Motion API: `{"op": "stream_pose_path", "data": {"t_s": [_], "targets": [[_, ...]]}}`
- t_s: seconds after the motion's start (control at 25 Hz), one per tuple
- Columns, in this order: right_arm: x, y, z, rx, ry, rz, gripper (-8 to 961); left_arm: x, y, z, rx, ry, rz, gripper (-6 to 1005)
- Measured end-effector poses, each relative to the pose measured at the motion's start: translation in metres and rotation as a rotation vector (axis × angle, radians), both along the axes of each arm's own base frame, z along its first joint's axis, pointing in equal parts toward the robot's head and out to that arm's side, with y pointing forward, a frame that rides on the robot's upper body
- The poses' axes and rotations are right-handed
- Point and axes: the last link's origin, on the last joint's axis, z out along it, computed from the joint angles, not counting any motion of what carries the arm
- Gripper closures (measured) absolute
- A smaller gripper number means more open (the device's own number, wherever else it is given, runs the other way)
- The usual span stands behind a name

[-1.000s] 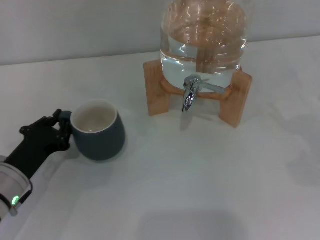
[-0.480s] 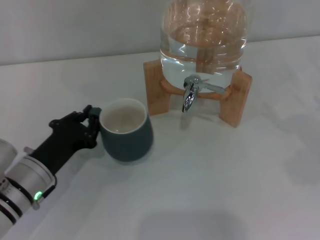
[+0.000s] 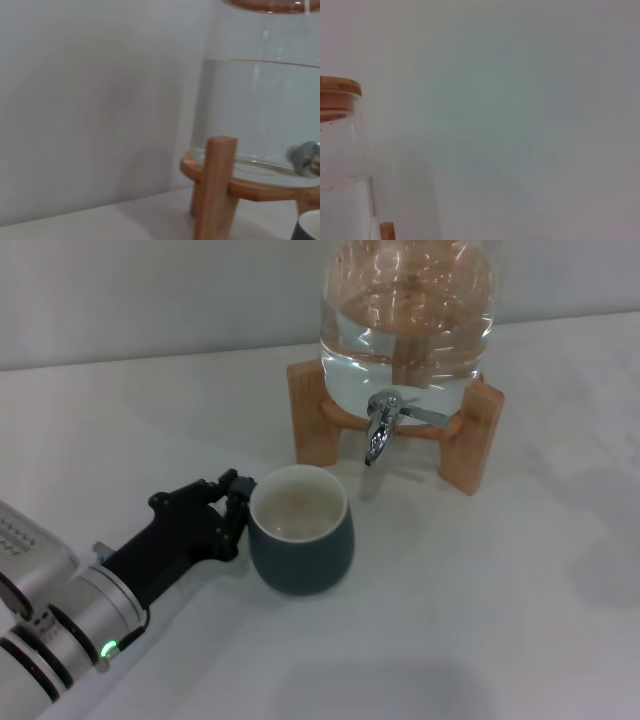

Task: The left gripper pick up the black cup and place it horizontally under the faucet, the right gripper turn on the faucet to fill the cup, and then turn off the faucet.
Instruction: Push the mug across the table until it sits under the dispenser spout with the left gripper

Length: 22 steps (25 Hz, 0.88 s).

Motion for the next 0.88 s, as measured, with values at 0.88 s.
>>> {"op": "stream_pose_path", "data": {"t_s": [0.88], "targets": [[0.0,0.0,0.0,0.0,0.0,-0.002,99,0.009,0.013,-0.005,0.004,0.057,-0.011,821]]}}
